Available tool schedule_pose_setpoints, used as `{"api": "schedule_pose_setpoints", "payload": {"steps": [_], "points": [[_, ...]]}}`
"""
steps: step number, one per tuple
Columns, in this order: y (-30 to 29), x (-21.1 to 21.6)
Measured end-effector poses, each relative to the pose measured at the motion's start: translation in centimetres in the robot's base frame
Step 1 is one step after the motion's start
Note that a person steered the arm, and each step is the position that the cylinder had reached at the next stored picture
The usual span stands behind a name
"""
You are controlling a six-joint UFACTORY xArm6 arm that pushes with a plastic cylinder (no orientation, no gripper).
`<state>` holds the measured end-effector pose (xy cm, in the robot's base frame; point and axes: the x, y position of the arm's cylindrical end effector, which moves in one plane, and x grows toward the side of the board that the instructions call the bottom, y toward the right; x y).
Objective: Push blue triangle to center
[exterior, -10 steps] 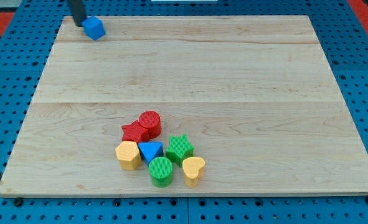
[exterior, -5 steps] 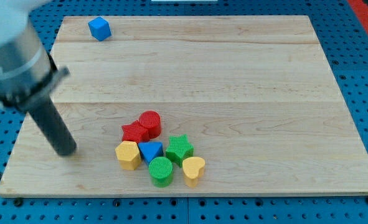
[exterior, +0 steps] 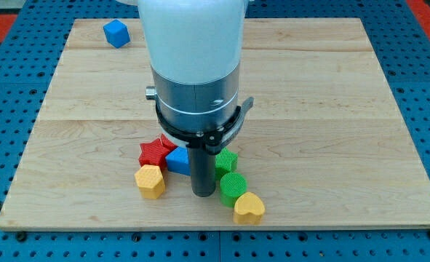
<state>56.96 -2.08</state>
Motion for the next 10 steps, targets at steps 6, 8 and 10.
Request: {"api": "schedule_pose_setpoints", "payload": {"steps": [6, 8, 10], "points": [[0.5, -6.1], [10.4, -6.8], [7.9, -11.1]]}}
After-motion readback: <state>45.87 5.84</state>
